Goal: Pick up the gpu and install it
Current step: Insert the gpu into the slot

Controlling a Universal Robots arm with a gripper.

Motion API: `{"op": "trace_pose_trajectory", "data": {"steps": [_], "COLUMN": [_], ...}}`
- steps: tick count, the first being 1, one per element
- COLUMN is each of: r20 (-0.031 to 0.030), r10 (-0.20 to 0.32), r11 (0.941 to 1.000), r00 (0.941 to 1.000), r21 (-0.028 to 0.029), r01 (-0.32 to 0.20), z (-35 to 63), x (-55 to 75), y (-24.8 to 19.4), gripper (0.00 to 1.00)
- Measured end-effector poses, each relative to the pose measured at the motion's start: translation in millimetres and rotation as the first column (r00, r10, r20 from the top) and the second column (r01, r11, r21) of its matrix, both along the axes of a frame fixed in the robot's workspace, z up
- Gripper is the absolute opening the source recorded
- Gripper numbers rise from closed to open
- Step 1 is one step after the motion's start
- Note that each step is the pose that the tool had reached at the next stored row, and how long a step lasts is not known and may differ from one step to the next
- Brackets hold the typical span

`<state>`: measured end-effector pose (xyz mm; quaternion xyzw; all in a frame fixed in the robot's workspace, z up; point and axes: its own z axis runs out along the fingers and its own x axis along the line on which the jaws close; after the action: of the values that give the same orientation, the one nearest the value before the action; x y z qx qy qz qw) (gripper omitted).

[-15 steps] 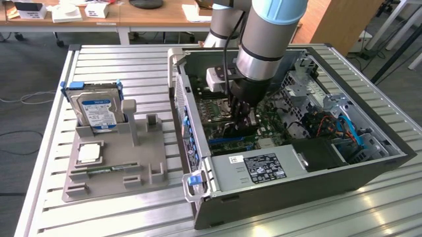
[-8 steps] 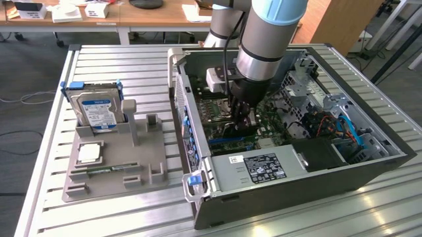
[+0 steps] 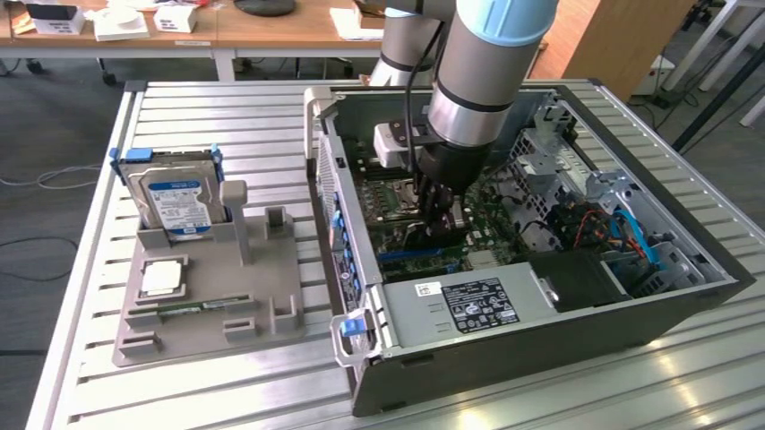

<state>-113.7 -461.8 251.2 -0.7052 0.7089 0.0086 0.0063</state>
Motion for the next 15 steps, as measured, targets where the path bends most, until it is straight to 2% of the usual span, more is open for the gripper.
{"op": "trace_pose_trajectory", "data": {"steps": [15], "r20": [-0.0002], "r10": [0.0], "r11": [1.0], "r00": [1.0], "r21": [-0.0003], "r01": [0.0], "z": [-0.4], "x": [-1.7], "y": [0.1], "gripper": [0.27]}}
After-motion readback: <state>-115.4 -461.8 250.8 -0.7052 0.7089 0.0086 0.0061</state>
